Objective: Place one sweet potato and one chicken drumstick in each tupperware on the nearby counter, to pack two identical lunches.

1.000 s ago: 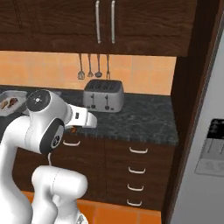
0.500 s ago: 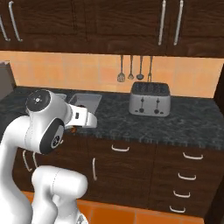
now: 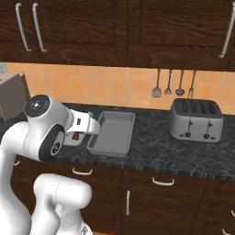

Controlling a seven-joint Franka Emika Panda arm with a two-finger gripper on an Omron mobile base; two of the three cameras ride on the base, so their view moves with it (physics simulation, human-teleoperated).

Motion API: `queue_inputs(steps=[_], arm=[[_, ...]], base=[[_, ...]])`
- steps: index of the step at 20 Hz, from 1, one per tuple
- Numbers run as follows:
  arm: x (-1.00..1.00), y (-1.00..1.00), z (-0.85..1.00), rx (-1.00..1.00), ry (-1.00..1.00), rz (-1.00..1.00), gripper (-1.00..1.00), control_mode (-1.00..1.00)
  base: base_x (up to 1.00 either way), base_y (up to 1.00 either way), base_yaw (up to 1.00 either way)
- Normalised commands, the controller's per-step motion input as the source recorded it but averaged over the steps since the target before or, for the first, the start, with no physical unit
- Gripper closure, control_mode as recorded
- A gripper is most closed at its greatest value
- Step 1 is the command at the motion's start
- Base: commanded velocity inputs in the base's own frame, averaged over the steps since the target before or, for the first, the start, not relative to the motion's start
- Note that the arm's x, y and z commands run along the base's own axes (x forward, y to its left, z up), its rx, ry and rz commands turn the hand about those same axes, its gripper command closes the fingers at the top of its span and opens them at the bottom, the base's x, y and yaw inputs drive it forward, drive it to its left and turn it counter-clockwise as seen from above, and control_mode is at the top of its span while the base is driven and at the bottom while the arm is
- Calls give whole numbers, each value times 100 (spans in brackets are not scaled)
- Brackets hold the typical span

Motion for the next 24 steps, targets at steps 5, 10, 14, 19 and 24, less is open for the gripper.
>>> queue_inputs(steps=[5,10,14,19,24], arm=[[14,0,-8,0,0,1,100,-100],[83,1,-72,0,8,9,100,-100],[100,36,-98,-5,24,5,100,-100],[89,16,-65,-1,22,1,100,-100],[84,0,-49,0,14,4,100,-100]], base=[[59,0,5],[0,0,0],[0,0,0],[0,0,0],[0,0,0]])
